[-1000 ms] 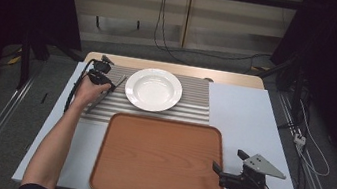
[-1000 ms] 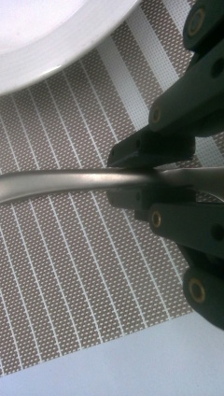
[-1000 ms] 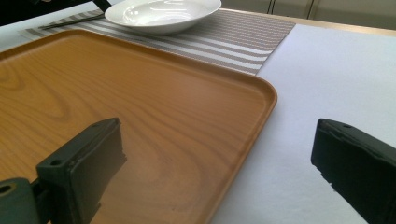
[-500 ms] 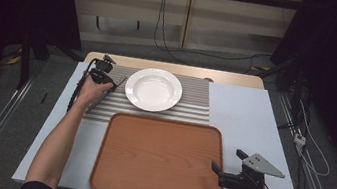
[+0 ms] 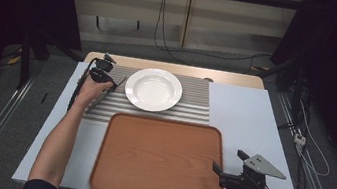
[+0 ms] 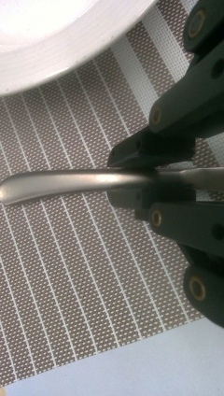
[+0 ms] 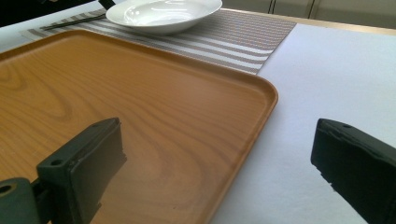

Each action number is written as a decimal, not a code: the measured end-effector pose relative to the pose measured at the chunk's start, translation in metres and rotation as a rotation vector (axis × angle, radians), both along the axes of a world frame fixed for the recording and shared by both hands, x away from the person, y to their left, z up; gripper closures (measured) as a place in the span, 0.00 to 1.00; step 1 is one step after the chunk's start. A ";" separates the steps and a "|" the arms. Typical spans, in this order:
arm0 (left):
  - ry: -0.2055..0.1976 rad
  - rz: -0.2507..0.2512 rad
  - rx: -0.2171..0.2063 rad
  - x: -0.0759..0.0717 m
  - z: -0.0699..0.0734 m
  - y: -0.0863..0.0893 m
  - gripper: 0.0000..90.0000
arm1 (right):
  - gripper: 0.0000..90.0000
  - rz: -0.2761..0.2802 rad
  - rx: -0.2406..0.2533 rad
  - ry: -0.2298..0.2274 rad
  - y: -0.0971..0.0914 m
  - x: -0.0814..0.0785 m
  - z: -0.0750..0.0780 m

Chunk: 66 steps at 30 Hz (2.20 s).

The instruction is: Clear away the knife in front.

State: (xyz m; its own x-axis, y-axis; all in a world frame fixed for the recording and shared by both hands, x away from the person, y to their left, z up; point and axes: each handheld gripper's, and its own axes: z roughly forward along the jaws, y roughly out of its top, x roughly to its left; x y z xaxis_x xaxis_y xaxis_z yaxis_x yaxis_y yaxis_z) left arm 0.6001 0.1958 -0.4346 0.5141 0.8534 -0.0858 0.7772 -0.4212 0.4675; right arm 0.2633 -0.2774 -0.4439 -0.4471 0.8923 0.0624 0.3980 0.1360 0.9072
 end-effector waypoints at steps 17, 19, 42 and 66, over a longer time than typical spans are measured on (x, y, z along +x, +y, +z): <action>-0.023 -0.025 0.017 -0.009 0.008 0.002 0.89 | 0.03 -0.001 0.003 0.001 0.001 0.000 0.000; -0.025 -0.032 0.018 -0.010 0.011 0.001 0.89 | 0.03 -0.001 0.002 0.000 0.001 0.000 0.000; -0.093 -0.046 -0.017 -0.044 0.045 0.003 0.89 | 0.03 0.010 -0.002 0.000 0.004 0.001 0.000; -0.153 -0.143 -0.029 -0.102 0.064 -0.016 0.89 | 0.03 0.010 -0.005 0.000 0.005 0.002 0.000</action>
State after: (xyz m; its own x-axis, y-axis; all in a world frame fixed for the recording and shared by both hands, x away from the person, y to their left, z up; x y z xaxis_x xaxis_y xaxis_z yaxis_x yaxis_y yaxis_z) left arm 0.4985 0.1799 -0.3703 0.6388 0.7691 -0.0216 0.6298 -0.5065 0.5889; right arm 0.2654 -0.2726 -0.4437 -0.4563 0.8879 0.0584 0.3966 0.1442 0.9066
